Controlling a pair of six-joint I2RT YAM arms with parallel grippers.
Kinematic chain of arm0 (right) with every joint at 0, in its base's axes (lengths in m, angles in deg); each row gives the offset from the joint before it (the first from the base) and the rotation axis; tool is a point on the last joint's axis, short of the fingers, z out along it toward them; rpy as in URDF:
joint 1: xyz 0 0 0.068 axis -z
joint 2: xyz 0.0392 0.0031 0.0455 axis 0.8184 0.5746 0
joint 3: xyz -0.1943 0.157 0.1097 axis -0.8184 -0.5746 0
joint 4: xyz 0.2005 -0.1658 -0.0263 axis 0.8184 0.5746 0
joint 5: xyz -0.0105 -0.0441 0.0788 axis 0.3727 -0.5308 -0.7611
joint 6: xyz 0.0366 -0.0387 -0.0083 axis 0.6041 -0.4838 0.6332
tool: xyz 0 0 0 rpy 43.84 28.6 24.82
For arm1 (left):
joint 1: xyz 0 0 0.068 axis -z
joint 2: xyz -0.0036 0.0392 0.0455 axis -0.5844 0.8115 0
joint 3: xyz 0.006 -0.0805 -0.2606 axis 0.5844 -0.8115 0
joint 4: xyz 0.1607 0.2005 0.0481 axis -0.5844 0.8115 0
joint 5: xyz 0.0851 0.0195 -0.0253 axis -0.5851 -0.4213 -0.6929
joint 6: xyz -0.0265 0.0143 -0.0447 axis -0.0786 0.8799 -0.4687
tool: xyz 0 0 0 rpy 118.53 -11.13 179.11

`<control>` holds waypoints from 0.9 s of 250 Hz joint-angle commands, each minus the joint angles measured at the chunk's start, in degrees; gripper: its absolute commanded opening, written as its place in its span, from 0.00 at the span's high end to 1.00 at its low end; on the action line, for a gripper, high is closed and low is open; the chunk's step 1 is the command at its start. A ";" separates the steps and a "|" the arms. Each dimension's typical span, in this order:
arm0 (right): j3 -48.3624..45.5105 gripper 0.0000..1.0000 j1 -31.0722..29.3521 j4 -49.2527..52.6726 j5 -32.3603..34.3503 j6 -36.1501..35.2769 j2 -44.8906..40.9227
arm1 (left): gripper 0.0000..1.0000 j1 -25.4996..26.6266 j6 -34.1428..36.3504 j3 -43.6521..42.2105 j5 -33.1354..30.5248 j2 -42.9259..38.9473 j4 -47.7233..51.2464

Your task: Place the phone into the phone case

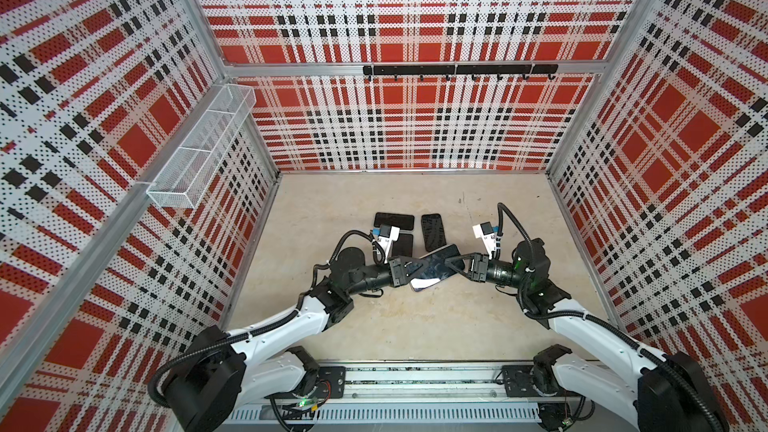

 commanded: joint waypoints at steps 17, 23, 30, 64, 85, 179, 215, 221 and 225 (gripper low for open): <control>0.70 0.61 2.03 -12.16 1.26 1.34 0.30 | 0.96 0.33 -0.48 -0.24 0.13 -0.50 -1.42; 0.52 0.61 2.32 -13.51 1.44 1.88 0.56 | 0.96 0.27 -0.55 -0.37 0.07 -0.42 -1.42; 0.33 0.61 2.56 -15.09 1.54 2.56 0.98 | 0.97 0.29 -0.66 -0.52 -0.03 -0.46 -1.43; 0.62 0.63 2.68 -21.78 1.04 5.59 4.28 | 0.98 0.31 -1.26 -0.63 -0.19 0.09 -1.54; 0.64 0.62 2.78 -25.16 1.03 6.76 5.87 | 0.98 0.31 -1.74 -0.52 -0.19 0.20 -1.75; 1.09 0.76 2.74 -28.86 -0.22 7.19 9.20 | 0.97 0.45 -2.73 -0.77 -0.71 0.29 -2.10; 0.32 0.85 2.78 -27.12 1.13 4.99 8.90 | 0.97 0.57 -2.81 -0.43 -0.37 0.99 -2.23; 0.23 0.86 2.76 -26.58 1.34 4.40 8.88 | 0.97 0.55 -2.85 -0.41 -0.41 1.08 -2.23; 0.09 0.86 2.76 -26.41 1.51 4.03 8.85 | 0.97 0.60 -2.89 -0.35 -0.42 1.12 -2.17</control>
